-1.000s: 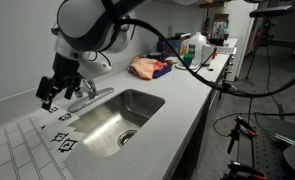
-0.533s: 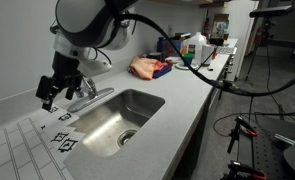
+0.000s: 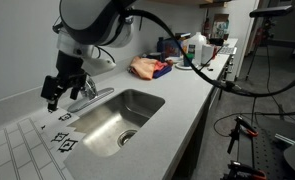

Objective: Move the tap to the right

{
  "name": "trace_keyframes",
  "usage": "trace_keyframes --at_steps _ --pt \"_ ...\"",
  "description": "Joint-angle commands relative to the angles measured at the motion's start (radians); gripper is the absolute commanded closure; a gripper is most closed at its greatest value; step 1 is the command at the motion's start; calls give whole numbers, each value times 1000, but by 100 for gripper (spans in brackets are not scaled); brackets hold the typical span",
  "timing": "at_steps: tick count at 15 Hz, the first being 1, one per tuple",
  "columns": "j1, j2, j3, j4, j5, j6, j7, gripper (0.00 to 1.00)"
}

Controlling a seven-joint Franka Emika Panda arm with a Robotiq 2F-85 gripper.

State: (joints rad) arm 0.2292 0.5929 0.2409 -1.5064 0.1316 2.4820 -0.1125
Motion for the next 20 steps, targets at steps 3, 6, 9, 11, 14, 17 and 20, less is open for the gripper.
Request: trace_keyframes --at_steps 3,6,9,11,14,17,20 --pt "9 -81 -40 -134 -35 -31 68 0" --pt "9 -108 -49 -173 -41 -31 81 0" --pt "9 -130 -61 -208 -56 -29 96 0" --pt "7 -143 -69 -225 -63 -27 110 0" --pt "3 -166 -82 -252 -79 -27 132 0" --pt "-1 -186 -96 -277 -90 -27 153 0" --pt "-4 -201 -108 -296 -95 -26 167 0"
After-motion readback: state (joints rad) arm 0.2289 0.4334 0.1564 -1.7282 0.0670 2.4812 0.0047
